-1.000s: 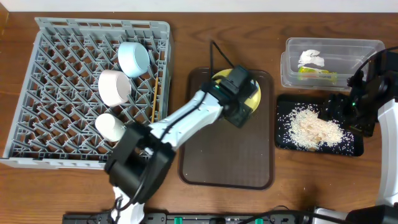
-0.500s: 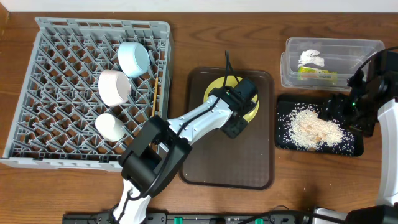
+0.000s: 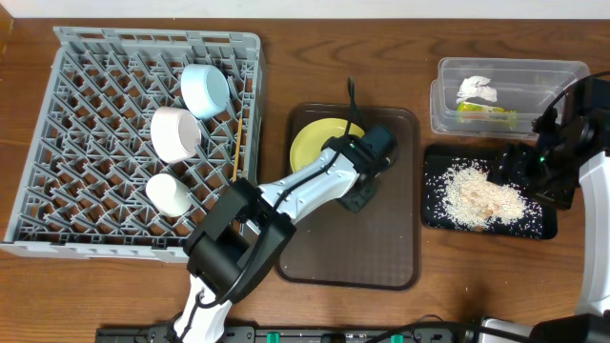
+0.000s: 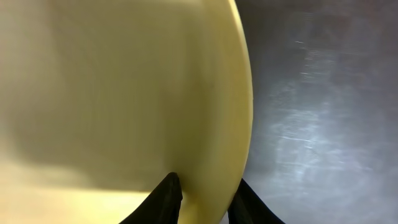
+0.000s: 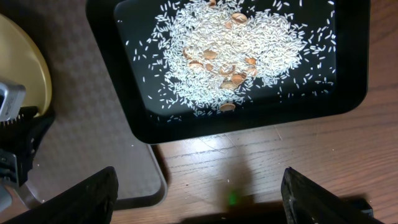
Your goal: Sort waste into correct bins and load items into the dishwasher
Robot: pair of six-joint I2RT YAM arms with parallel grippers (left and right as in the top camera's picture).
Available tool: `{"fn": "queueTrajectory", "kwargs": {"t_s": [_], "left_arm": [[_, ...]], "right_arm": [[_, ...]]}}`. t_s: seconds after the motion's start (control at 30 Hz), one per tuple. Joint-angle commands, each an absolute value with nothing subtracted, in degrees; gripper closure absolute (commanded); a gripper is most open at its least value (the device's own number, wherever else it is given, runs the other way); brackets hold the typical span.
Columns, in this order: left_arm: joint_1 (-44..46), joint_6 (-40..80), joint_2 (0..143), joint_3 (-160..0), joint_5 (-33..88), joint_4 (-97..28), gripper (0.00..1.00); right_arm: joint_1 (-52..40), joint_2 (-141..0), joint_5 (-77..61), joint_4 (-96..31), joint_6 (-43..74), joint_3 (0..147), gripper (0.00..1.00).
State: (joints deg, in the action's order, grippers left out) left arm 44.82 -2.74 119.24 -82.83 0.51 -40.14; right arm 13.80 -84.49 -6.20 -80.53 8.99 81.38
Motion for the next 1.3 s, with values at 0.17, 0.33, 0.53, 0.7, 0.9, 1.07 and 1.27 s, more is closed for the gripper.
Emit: {"fn": "queueTrajectory", "kwargs": {"t_s": [0.17,0.33,0.53,0.7,0.9,1.07,1.27], "left_arm": [[45.1,-1.43,120.25,-80.9,-3.73,-38.46,0.73],[45.1,-1.43,120.25,-80.77,-3.73,-37.82,0.73],[46.09,-0.14,120.25,-80.71,-3.73,-37.15,0.87],[47.64,-0.14,120.25,-80.68,-8.97,-37.06,0.92],[49.5,-0.14,120.22,-80.86,-18.37,-37.87,0.92],[50.43,-0.14,120.2,-82.21,-21.78,-40.32,0.92],[50.61,-0.14,118.19,-84.62,-22.39,-43.09,0.92]], "right_arm": [[14.2,-84.62,-6.5,-80.62,9.58,82.28,0.18],[14.2,-84.62,-6.5,-80.62,9.56,82.28,0.19],[14.2,-84.62,-6.5,-80.62,9.56,82.28,0.19],[14.2,-84.62,-6.5,-80.64,9.56,82.28,0.19],[14.2,-84.62,-6.48,-80.77,9.56,82.28,0.18],[14.2,-84.62,-6.5,-80.77,9.56,82.28,0.18],[14.2,-84.62,-6.48,-80.79,9.56,82.28,0.19]]}}
